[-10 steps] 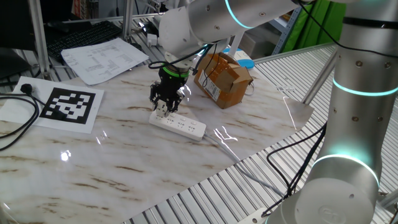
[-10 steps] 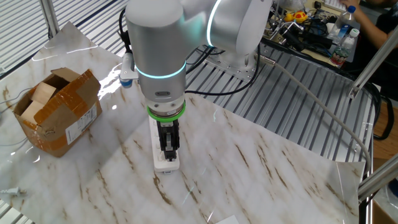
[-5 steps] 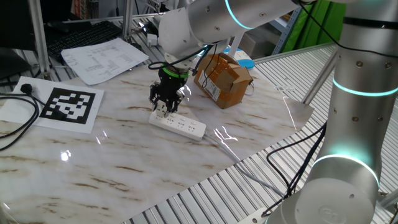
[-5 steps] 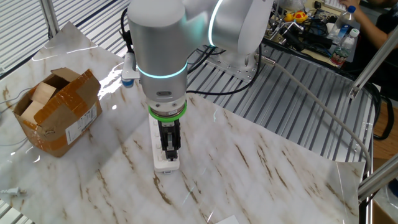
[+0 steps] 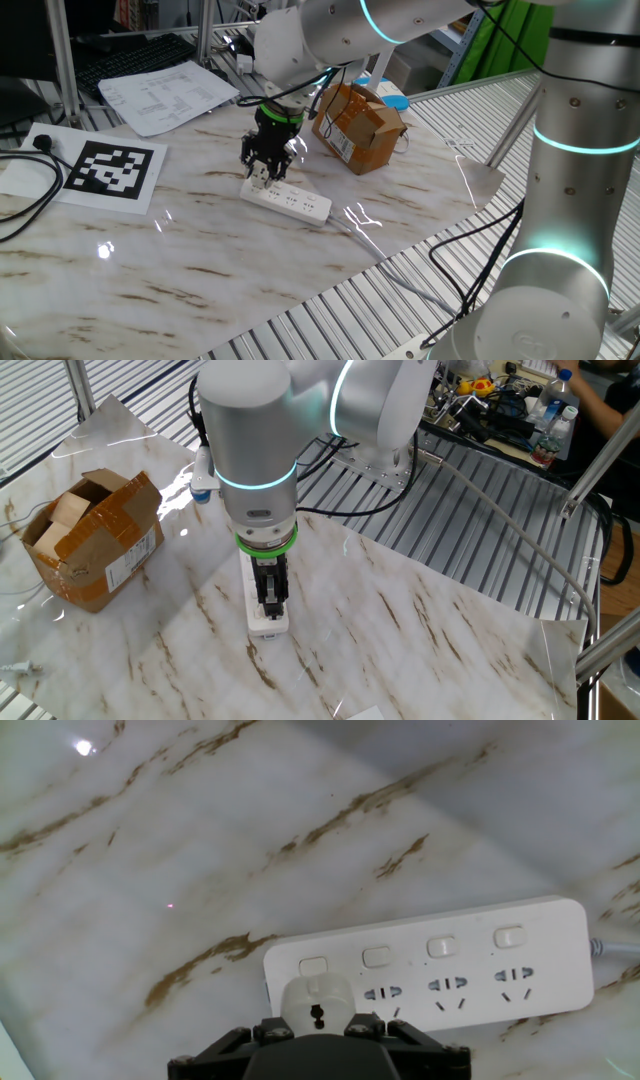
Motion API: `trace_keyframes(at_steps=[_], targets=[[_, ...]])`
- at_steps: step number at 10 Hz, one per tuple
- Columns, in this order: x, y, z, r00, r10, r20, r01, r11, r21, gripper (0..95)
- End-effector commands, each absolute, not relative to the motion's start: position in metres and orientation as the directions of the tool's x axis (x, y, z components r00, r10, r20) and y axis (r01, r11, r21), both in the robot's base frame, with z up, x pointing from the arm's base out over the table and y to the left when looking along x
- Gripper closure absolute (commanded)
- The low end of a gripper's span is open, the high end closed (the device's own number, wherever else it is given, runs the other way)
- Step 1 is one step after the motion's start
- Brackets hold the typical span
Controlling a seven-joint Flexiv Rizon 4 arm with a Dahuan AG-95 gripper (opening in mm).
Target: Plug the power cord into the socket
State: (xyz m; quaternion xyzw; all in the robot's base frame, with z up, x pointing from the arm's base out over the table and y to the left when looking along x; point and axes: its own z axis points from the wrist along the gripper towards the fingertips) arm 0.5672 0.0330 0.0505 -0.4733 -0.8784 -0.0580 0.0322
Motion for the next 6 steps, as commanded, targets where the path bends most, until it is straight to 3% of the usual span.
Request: trace_keyframes(at_steps=[1, 6], targets=[[0.566, 0.033, 0.027, -0.559, 0.822, 0.104, 0.829, 0.553, 0.086, 95.0], [0.563, 0.032, 0.017, -0.559, 0.823, 0.097, 0.829, 0.552, 0.091, 95.0]])
